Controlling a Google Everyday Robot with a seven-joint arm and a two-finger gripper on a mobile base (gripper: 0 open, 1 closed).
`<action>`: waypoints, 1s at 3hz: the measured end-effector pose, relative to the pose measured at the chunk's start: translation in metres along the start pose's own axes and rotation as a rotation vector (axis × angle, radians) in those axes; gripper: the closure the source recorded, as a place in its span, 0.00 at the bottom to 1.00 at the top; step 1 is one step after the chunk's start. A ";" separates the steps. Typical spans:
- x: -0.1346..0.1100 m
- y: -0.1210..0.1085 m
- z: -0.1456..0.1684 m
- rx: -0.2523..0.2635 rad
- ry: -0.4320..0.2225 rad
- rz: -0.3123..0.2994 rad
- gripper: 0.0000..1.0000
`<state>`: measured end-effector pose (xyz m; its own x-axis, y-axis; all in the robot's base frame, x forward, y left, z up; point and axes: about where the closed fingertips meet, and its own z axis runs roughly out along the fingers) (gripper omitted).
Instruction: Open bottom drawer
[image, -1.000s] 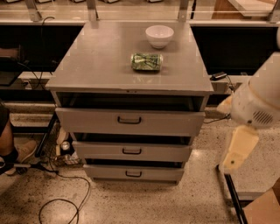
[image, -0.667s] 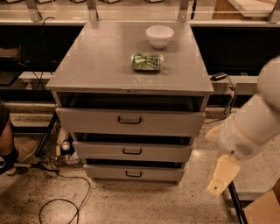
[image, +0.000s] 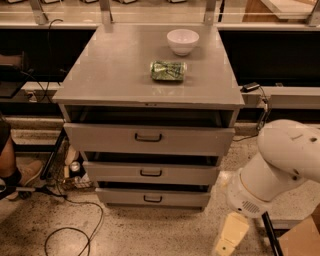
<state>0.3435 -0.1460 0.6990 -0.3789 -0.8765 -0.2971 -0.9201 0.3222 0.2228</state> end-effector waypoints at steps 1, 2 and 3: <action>0.000 0.000 0.000 0.000 0.000 0.000 0.00; -0.002 -0.011 0.025 -0.011 -0.021 -0.017 0.00; -0.018 -0.045 0.103 -0.038 -0.090 -0.101 0.00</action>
Offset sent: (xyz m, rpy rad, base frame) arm 0.0532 0.0435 -0.1642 0.1707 -0.0246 0.0783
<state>0.3815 -0.1083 0.5985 -0.2938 -0.8674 -0.4015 -0.9501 0.2191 0.2220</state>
